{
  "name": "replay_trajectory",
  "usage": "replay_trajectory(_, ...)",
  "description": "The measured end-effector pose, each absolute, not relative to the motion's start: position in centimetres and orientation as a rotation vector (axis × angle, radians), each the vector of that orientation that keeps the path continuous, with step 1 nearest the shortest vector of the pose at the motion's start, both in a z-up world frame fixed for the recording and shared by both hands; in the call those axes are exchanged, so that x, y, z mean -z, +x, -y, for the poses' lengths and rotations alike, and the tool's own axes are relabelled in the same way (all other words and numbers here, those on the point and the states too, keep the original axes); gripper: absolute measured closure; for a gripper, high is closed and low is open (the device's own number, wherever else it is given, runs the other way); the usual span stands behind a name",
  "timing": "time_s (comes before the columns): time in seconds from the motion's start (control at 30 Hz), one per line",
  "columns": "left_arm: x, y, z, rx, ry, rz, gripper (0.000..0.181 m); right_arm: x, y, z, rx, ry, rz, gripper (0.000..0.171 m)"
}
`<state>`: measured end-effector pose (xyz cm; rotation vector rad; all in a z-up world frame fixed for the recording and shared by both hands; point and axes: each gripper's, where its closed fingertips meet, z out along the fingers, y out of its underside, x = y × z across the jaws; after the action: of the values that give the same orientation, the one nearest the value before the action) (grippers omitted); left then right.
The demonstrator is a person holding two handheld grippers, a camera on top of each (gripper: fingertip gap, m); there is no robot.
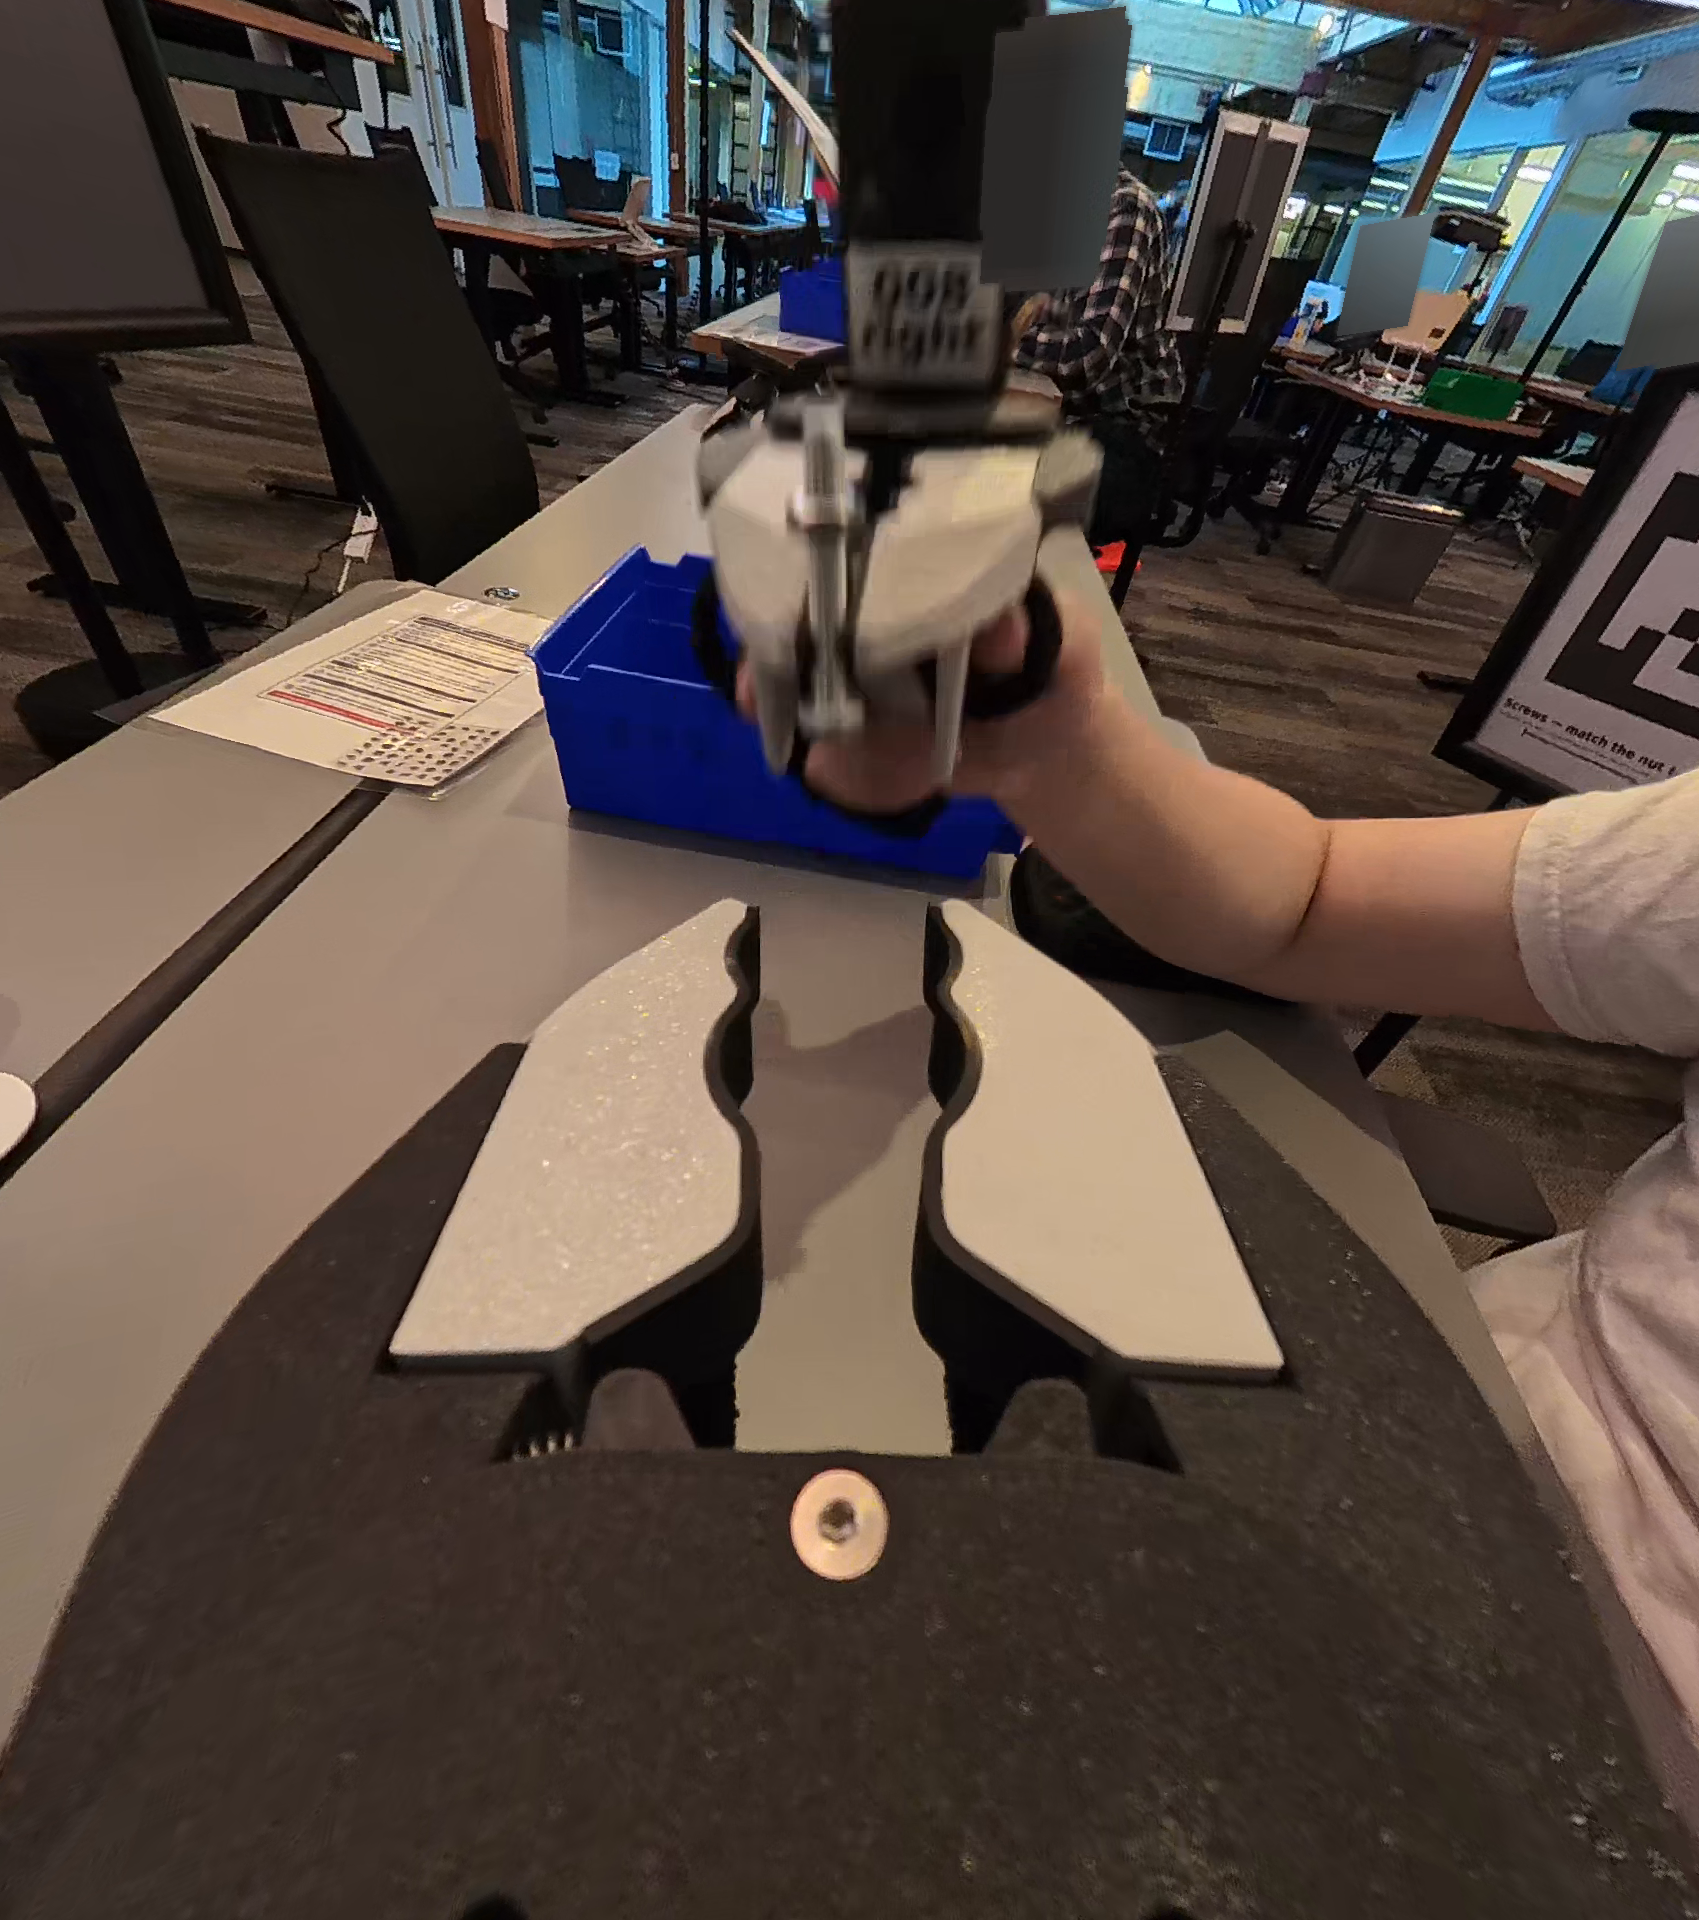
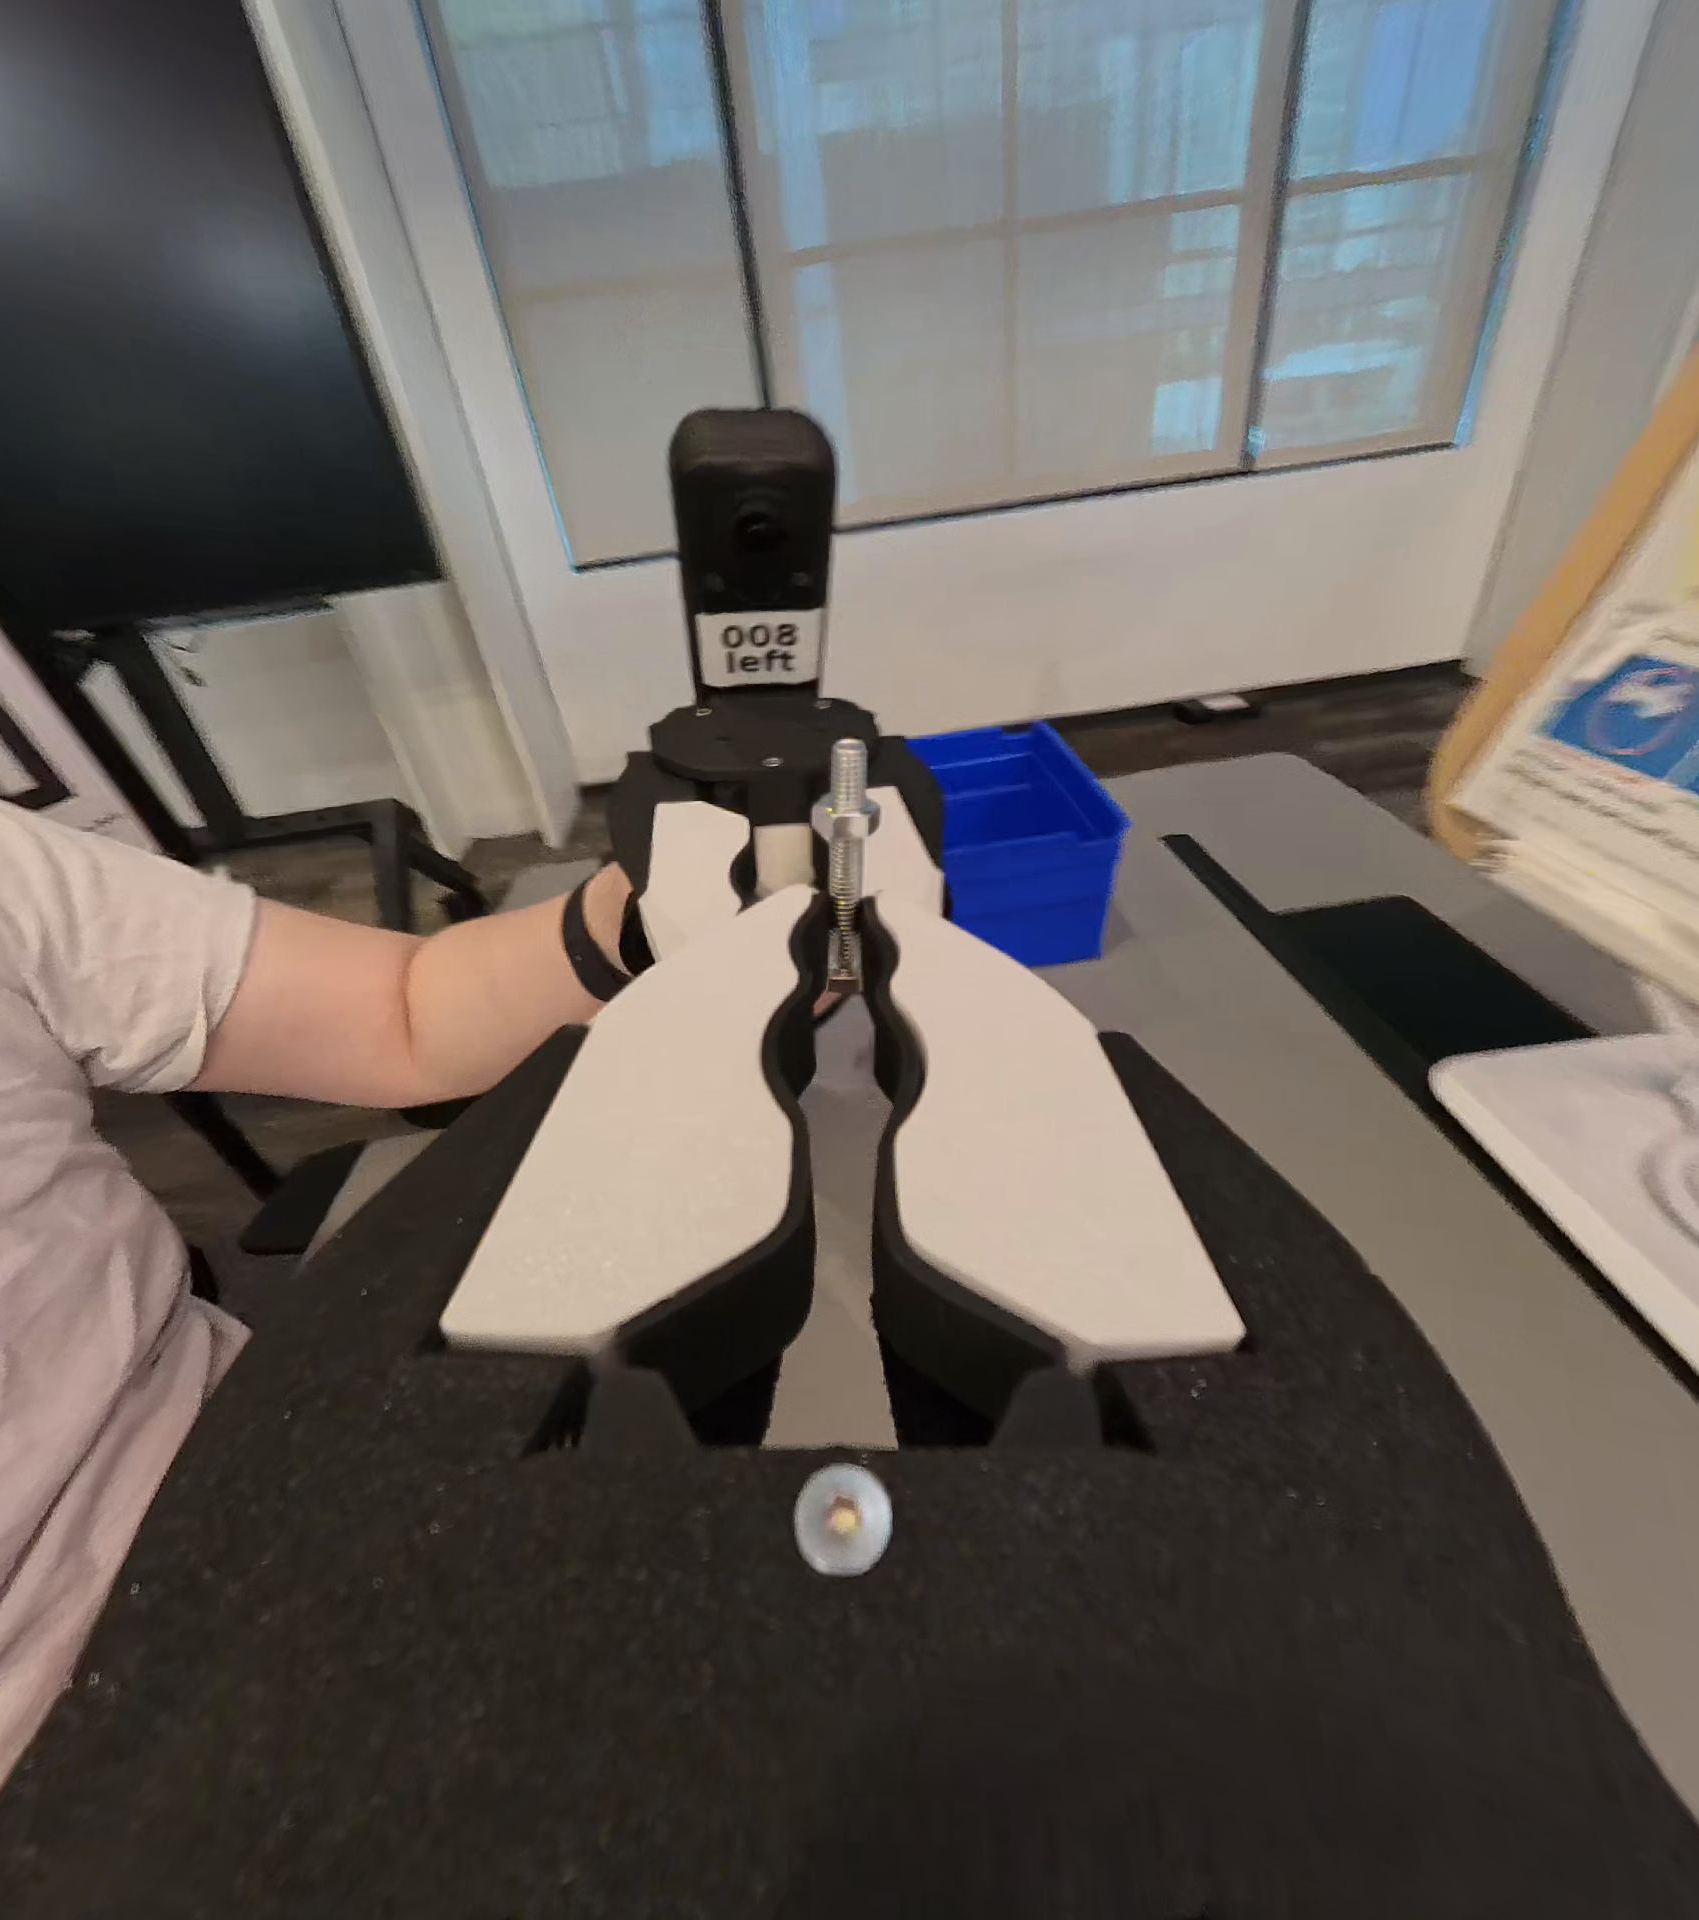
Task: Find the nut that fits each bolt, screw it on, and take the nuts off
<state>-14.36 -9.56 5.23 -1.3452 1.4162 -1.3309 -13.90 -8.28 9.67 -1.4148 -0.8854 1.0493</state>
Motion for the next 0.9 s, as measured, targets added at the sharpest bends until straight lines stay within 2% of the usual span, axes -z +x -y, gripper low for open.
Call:
replay_trajectory(0.1, -5.5, -14.8, 9.8, 1.304, -1.343, -1.448, 0.152, -12.2, -9.0, 9.7, -0.83, -1.603, 0.854, 0.166)
replay_trajectory(0.2, -5.5, -14.8, 9.8, 1.291, -1.358, -1.462, 0.152, -10.6, 1.5, 9.7, -0.3, -1.942, 0.723, 0.166)
replay_trajectory(0.27, -5.4, -14.7, 10.1, 1.296, -1.368, -1.479, 0.152, -7.4, 10.0, 10.5, -0.063, -2.236, 0.53, 0.166)
replay_trajectory(0.43, -5.0, -14.3, 10.8, 1.274, -1.374, -1.525, 0.152, 5.4, 21.9, 16.2, -0.102, -2.866, 0.146, 0.166)
replay_trajectory(0.6, -4.7, -14.2, 11.0, 1.273, -1.382, -1.536, 0.153, 13.3, 23.0, 19.0, -0.243, -3.032, 0.095, 0.165)
replay_trajectory(0.9, -4.0, -14.0, 10.9, 1.285, -1.41, -1.545, 0.153, 15.5, 23.0, 20.3, -0.168, -3.132, 0.165, 0.165)
